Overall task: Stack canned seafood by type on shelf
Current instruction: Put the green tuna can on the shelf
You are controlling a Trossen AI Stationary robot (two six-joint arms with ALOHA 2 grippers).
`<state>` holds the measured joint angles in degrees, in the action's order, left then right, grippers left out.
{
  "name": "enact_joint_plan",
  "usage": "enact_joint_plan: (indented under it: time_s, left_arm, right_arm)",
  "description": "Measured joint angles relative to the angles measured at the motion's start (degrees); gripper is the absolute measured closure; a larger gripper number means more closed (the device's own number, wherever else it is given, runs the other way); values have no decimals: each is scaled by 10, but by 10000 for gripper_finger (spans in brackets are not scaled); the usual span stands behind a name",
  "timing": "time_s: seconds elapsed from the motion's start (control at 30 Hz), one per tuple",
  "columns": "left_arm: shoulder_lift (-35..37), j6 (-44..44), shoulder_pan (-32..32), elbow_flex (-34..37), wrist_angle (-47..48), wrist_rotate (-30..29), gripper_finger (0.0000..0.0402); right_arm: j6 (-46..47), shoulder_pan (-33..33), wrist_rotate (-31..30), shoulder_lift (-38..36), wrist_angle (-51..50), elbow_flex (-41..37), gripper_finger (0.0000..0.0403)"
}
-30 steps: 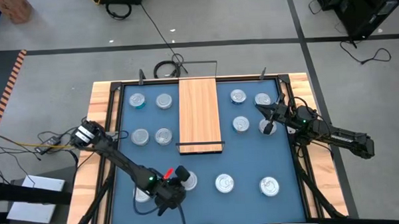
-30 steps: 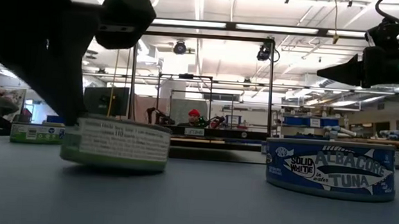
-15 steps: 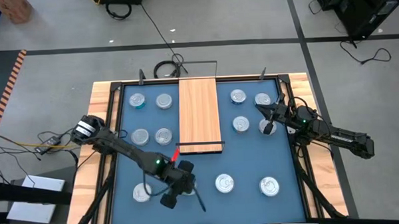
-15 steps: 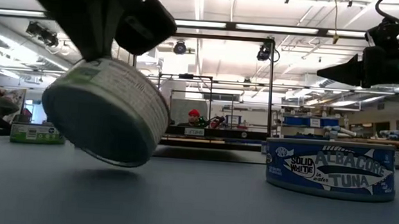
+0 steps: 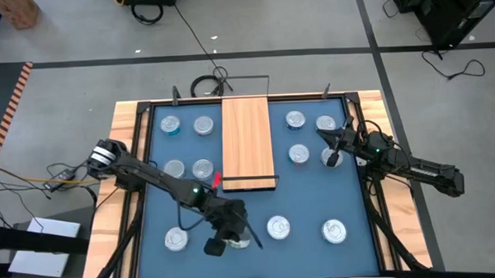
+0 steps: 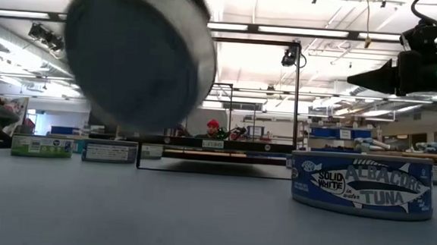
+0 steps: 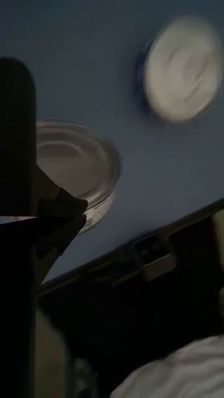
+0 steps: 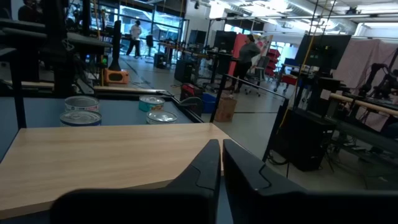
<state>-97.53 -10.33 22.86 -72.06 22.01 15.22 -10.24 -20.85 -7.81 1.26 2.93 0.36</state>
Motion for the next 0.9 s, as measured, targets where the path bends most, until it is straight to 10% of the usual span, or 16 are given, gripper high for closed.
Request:
enact_joint_plan:
  time_s: [0.9]
  left_arm:
    - [134,41,-48,-2,51,-133,401]
  right_arm:
    - [0,0,0,0,4,0,372]
